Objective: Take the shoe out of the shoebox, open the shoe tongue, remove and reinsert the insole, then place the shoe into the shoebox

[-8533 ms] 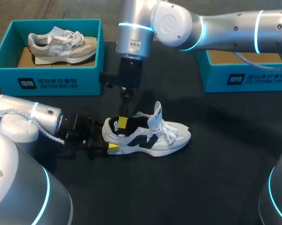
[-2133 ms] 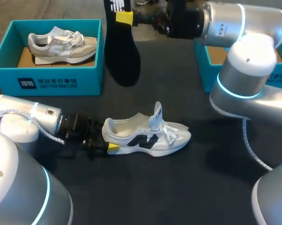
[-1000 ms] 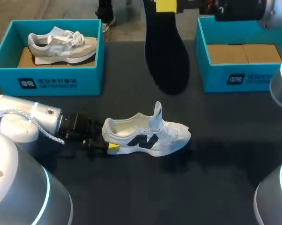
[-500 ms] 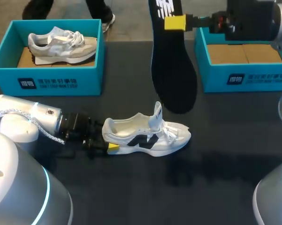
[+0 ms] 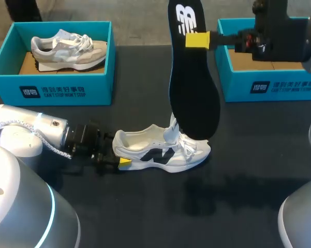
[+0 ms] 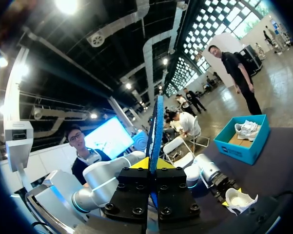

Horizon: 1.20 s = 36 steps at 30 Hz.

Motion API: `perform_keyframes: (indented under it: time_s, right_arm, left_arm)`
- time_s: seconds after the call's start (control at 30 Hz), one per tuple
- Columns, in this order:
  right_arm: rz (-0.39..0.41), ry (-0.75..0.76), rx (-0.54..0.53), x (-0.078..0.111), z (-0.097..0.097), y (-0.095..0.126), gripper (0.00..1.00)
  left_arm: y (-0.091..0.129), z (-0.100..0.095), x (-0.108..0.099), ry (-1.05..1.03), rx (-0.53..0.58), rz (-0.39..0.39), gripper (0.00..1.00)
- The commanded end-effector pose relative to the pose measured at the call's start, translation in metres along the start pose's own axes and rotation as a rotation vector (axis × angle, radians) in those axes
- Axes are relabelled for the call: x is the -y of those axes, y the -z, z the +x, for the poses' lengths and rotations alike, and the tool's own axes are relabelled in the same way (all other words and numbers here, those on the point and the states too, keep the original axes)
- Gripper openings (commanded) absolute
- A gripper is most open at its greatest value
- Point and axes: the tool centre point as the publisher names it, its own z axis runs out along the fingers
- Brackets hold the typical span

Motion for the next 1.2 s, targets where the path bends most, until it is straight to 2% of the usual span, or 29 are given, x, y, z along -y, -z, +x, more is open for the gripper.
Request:
perform_keyframes:
  time_s: [0.03, 1.2]
  right_arm:
    - [-0.004, -0.010, -0.002, 0.0050, -0.0003, -0.0044, 0.00]
    - [-0.004, -0.008, -0.003, 0.0070, -0.0002, -0.0071, 0.00]
  left_arm:
    - [-0.0006, -0.0001, -0.0032, 0.001, 0.000, 0.001, 0.00]
    - [-0.0006, -0.0001, -0.0032, 0.001, 0.000, 0.001, 0.00]
